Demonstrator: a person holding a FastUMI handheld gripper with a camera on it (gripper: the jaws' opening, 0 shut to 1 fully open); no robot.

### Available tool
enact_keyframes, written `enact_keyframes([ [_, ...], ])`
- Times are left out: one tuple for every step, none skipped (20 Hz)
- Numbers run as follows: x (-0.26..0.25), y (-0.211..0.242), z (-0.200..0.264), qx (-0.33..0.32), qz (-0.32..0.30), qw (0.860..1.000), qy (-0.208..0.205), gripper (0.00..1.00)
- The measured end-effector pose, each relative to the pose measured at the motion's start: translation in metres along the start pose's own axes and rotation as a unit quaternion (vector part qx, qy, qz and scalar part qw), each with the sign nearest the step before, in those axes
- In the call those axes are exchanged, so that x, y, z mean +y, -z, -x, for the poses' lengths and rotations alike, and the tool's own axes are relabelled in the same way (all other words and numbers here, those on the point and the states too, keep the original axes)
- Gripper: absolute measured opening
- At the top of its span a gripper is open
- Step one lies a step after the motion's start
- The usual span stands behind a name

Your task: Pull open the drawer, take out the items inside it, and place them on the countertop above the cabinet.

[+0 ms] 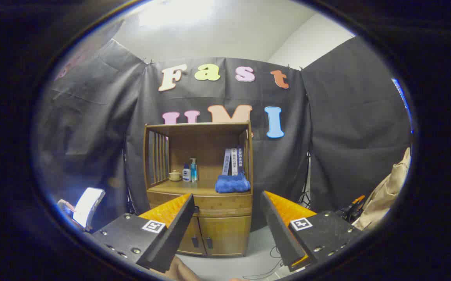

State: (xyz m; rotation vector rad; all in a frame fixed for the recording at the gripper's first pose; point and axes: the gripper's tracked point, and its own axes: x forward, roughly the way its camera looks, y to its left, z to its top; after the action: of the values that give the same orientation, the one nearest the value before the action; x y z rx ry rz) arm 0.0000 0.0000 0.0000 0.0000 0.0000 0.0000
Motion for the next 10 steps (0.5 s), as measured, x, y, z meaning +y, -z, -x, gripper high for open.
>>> enact_keyframes([
  [0.0007, 0.0009, -0.0004, 0.001, 0.001, 1.0, -0.001, 1.0],
  [0.0014, 0.0007, -0.0014, 0.001, 0.002, 1.0, -0.002, 1.0],
  [0.002, 0.0005, -0.002, 0.002, 0.003, 1.0, -0.003, 1.0],
  [0.0024, 0.0001, -0.0031, 0.002, 0.005, 1.0, -0.004, 1.0],
  [0.0023, 0.001, -0.0035, 0.002, 0.006, 1.0, -0.003, 1.0],
  [0.003, 0.0, -0.0046, 0.002, 0.006, 1.0, -0.004, 1.0],
  [0.0028, 0.0003, -0.0057, 0.002, 0.007, 1.0, -0.004, 1.0],
  [0.0031, -0.0002, -0.0068, 0.002, 0.006, 1.0, -0.004, 1.0],
  [0.0039, 0.0013, -0.0076, 0.004, 0.006, 1.0, -0.003, 1.0],
  [0.0045, 0.0017, -0.0093, 0.005, 0.007, 1.0, -0.003, 1.0],
])
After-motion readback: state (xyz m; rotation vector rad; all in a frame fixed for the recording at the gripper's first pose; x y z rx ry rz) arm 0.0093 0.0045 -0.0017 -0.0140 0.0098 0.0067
